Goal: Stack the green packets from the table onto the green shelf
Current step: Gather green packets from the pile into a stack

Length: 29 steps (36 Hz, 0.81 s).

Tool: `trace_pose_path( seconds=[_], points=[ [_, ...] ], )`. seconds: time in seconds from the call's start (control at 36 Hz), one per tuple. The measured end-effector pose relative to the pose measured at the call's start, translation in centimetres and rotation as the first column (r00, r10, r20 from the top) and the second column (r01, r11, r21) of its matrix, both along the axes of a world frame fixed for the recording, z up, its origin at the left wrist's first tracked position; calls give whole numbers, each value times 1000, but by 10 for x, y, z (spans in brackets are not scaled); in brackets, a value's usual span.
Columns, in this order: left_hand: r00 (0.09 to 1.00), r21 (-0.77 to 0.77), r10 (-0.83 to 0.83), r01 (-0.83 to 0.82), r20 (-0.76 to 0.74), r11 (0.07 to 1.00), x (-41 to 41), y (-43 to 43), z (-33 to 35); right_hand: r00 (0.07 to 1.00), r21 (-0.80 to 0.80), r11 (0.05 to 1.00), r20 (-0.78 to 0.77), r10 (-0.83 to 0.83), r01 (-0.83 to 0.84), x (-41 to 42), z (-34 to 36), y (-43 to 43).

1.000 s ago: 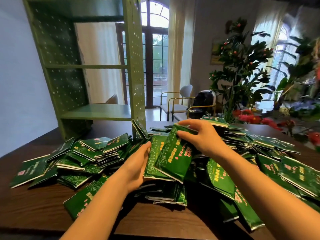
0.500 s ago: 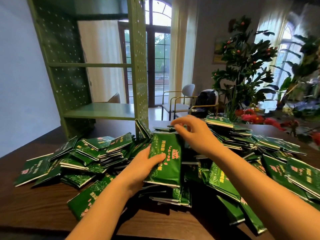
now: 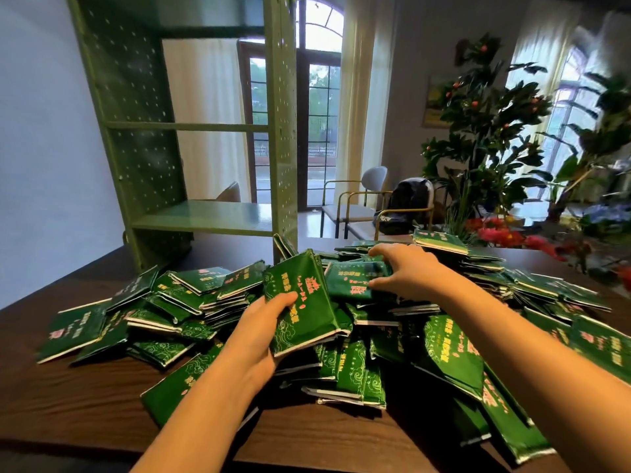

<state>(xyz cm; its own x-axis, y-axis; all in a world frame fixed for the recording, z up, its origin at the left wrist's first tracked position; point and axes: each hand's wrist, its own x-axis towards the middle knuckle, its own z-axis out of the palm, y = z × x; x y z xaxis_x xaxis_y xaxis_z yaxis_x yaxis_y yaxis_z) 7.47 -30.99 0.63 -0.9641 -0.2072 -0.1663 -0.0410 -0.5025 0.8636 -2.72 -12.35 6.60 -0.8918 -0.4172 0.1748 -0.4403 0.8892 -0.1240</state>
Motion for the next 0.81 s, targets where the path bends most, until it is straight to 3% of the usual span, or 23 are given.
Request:
trace_pose_path(
  seconds=[0.11,0.39,0.47,0.61,0.67,0.81],
  points=[
    [999,-21,32,-32,-7,999,-1,2,-1,998,55,998,-54,-12,15,5,6,-2],
    [999,-89,40,-40,5,995,1,7,-5,998,-265,962,-1,65,-63,22,12,10],
    [999,-97,44,-41,26,994,1,8,-6,992,-430,899,48,116,-84,25,9,13],
    [998,-158,48,-39,48,987,1,12,-7,918,-749,657,194,345,-89,32,6,18],
    [998,-179,21,-11,55,984,2,12,-5,870,-795,600,233,435,-88,35,8,20],
    [993,-232,-69,90,99,968,9,8,4,829,-804,586,259,496,-99,36,12,21]
  ],
)
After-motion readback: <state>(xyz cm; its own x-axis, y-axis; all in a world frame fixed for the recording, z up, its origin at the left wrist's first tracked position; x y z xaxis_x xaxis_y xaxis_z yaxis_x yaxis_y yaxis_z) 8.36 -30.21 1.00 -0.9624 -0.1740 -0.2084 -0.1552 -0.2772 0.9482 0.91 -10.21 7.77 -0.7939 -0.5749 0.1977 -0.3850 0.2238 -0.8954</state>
